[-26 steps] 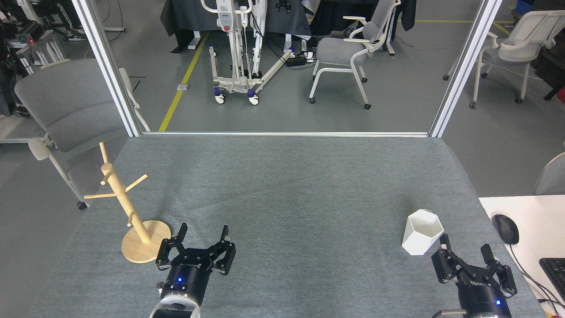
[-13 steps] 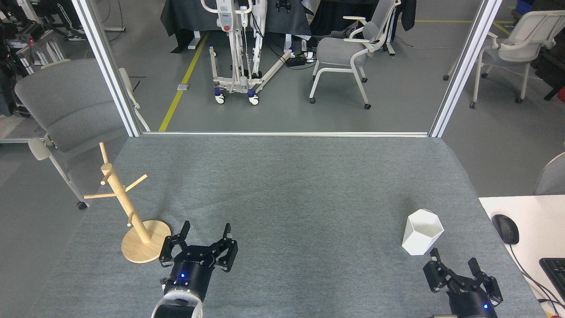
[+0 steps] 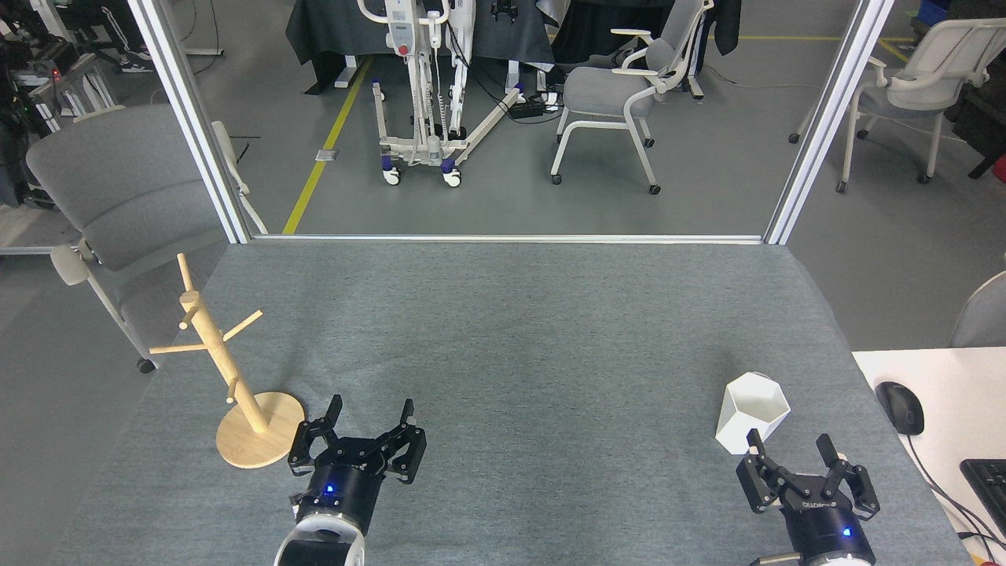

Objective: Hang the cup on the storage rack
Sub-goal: 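Open the right gripper and release the white hexagonal cup, then lower the right gripper onto the white cup and grasp its rim, then lift the cup with the right gripper and carry it toward the left gripper, then grasp the cup with the left gripper beside the right gripper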

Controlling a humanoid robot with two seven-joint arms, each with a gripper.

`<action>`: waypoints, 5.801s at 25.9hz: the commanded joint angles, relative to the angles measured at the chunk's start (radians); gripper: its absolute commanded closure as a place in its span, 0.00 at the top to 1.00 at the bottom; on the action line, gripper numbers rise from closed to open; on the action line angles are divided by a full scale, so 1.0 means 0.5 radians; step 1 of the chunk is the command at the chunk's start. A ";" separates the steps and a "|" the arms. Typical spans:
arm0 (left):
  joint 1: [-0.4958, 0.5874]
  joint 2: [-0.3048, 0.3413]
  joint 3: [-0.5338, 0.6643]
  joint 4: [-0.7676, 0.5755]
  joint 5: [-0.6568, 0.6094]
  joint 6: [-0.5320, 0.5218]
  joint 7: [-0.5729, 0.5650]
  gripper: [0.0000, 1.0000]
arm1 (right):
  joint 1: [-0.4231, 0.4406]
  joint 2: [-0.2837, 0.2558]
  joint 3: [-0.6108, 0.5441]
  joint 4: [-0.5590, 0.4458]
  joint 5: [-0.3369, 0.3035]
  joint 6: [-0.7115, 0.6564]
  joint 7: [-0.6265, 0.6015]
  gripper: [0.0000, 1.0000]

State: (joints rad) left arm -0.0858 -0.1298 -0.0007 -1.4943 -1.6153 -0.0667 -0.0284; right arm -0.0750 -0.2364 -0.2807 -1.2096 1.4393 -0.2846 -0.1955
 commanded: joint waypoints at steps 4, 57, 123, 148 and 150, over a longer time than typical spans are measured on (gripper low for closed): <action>-0.019 -0.001 -0.026 0.025 0.000 0.001 0.002 0.99 | -0.098 -0.003 0.083 0.177 0.033 0.020 -0.014 1.00; -0.148 -0.004 -0.045 0.292 -0.003 0.011 0.002 0.99 | -0.641 -0.073 0.236 0.885 0.070 0.186 -0.014 0.93; -0.715 -0.026 -0.928 0.715 0.028 -0.618 0.035 0.98 | -0.378 0.359 1.764 -0.704 0.067 2.085 0.977 0.01; -0.734 -0.010 -0.910 0.810 0.021 -0.548 0.038 0.00 | -0.356 0.424 1.785 -0.630 0.082 2.085 0.971 0.18; -0.734 -0.010 -0.910 0.813 0.021 -0.551 0.035 0.00 | -0.362 0.421 1.785 -0.624 0.082 2.085 0.971 0.31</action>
State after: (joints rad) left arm -0.4520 -0.1365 -0.4557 -1.0881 -1.6056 -0.3386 -0.0224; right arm -0.2546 -0.0243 0.6134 -1.5257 1.4806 0.7800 0.2770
